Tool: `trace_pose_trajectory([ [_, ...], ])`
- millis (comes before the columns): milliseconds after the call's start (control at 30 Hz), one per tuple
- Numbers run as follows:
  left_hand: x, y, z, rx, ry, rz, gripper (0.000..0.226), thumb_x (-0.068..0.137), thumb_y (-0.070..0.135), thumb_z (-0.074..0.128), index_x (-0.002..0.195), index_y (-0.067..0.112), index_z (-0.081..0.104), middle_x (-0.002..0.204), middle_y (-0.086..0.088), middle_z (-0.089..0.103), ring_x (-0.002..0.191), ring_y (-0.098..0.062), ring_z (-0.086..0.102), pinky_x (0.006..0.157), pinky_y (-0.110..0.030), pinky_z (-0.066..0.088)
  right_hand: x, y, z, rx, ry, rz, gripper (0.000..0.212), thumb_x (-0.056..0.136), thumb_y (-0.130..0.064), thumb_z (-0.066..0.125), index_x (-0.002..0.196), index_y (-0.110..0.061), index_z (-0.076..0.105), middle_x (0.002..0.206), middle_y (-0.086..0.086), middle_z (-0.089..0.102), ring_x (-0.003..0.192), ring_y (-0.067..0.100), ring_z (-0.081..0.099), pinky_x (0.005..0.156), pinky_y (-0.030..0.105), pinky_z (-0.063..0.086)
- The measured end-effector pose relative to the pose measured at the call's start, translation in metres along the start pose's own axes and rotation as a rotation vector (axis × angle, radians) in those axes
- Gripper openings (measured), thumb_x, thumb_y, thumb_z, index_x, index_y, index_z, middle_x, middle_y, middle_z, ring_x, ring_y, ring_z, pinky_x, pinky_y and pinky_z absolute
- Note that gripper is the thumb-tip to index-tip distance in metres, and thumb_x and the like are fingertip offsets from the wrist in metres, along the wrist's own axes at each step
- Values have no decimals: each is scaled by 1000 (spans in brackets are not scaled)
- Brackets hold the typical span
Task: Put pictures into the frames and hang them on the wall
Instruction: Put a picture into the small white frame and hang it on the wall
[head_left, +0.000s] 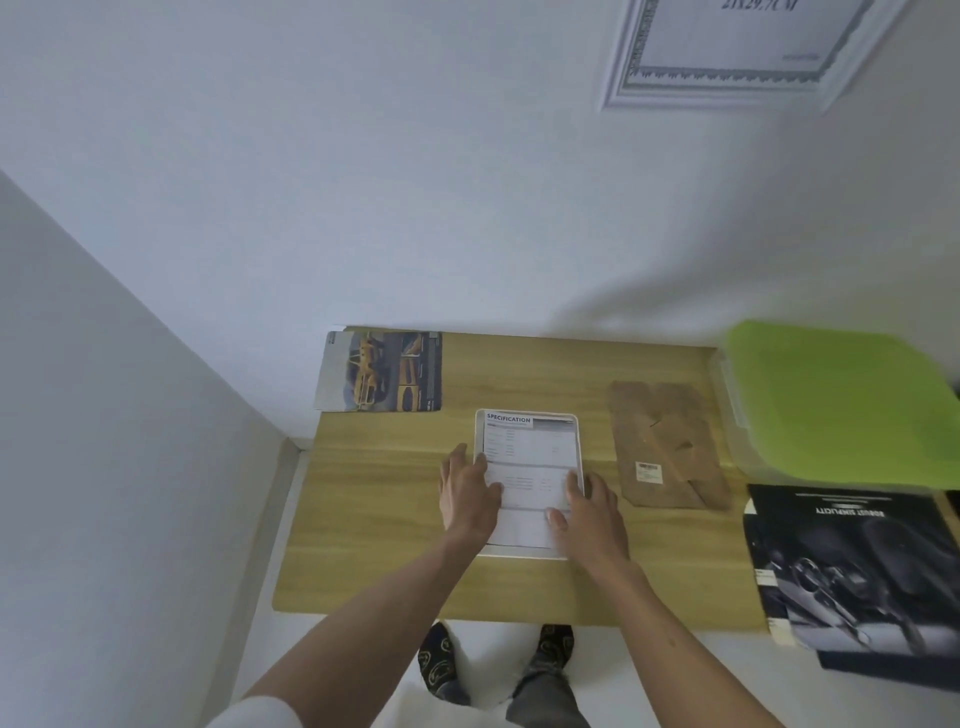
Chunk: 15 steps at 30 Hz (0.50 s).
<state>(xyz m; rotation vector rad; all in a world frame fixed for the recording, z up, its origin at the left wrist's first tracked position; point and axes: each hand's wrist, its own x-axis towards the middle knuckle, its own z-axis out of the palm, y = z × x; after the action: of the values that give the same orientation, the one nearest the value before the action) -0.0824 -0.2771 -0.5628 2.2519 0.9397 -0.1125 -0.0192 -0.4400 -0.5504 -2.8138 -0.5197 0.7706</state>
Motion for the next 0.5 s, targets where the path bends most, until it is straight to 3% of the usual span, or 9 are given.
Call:
trace_pose_trajectory([
  [200,-3,-4,-5,-2,-28,0,47,95,25,58,140,20,49,159,-3,25,144,-24,22,111,-41,34,1,-8,2,9,-20,55,69,101,-43,43,158,-17,12,162,14,8,147,31,12,115,40,30],
  [300,-7,-3,-5,-71,11,20,46,93,21,60,138,21,52,154,-4,33,140,-24,27,108,-42,37,3,-8,2,24,-31,65,69,101,-43,43,158,-18,12,162,14,8,148,31,11,115,42,31],
  [400,-10,-2,-6,-179,77,35,46,87,11,63,130,25,61,134,-2,51,125,-23,42,94,-38,45,2,-6,2,57,-25,69,70,100,-43,45,158,-19,13,162,12,9,147,30,12,115,42,31],
  [500,-9,3,-12,-360,53,9,44,83,2,63,119,27,68,103,2,66,95,-18,61,78,-36,53,2,-2,1,170,-13,78,72,98,-42,52,157,-20,17,161,9,13,147,27,14,116,43,31],
])
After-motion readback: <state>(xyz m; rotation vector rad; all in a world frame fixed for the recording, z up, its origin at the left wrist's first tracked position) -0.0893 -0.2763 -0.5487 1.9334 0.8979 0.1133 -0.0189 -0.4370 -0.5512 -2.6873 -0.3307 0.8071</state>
